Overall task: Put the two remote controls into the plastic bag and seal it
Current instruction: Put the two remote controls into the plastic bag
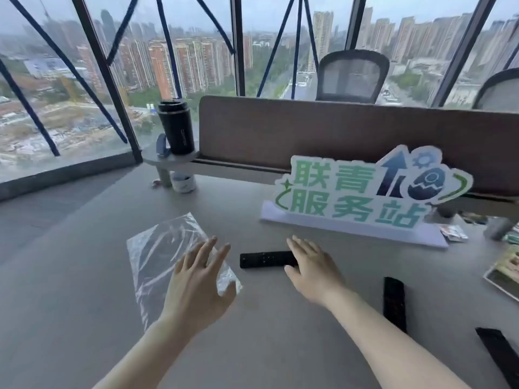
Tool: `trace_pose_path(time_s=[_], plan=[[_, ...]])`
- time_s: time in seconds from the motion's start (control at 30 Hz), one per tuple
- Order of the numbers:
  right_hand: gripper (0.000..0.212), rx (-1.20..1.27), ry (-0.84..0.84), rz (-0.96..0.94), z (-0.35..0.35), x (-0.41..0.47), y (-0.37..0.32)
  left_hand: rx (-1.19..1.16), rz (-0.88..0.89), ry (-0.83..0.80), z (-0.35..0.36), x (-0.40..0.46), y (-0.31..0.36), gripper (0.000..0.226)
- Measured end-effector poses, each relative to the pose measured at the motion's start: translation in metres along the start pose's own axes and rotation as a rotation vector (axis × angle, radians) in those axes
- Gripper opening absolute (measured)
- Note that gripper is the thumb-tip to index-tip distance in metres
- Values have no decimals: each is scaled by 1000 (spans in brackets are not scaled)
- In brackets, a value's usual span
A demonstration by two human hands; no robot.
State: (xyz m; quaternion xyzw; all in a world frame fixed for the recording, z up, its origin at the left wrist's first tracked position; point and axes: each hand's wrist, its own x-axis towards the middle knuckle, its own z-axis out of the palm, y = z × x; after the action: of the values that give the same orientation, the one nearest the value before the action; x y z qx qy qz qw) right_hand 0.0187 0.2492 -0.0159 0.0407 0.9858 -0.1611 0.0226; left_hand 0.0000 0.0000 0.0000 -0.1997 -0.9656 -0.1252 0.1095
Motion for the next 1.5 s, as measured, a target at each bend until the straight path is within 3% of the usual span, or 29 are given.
trace_pose_path(time_s=[0.13, 0.23, 0.33, 0.47, 0.63, 0.73, 0.83, 0.97, 1.03, 1.13, 1.23, 1.3, 1.37, 1.5], plan=[[63, -32, -43, 82, 31, 16, -7, 90, -30, -27, 31, -30, -32, 56], [56, -181, 62, 124, 50, 15, -8, 94, -46, -8, 41, -45, -51, 18], [43, -227, 162, 164, 53, 0, -12, 98, -38, 9, 33, -55, -56, 11], [30, 197, 39, 351, 42, -37, -16, -26, 57, 22, 24, -59, -48, 22], [16, 928, -14, 287, -4, -118, -8, -160, 41, 25, 15, -52, -10, 33], [15, 970, -179, 277, -22, -158, -14, -251, 74, 17, 11, -53, 25, 32], [14, 950, -231, 318, -18, -157, -24, -289, 110, -2, 10, -55, 55, 33], [17, 1217, -184, 302, -8, -143, -44, -294, 143, 20, 7, -58, 75, 30], [18, 1293, -36, 340, -4, -146, -41, -337, 133, 36, 6, -57, 78, 30], [20, 1073, 258, 451, 0, -164, -11, -354, 135, 41, 10, -58, 80, 31], [24, 476, 438, 611, 3, -179, 38, -359, 139, 47, 18, -61, 86, 31], [40, 213, 438, 736, 8, -182, 64, -371, 141, 47, 21, -66, 94, 31], [53, 138, 387, 791, 13, -182, 76, -393, 149, 45, 22, -70, 102, 31], [41, 122, 269, 760, 22, -173, 81, -391, 166, 26, 24, -73, 114, 30]])
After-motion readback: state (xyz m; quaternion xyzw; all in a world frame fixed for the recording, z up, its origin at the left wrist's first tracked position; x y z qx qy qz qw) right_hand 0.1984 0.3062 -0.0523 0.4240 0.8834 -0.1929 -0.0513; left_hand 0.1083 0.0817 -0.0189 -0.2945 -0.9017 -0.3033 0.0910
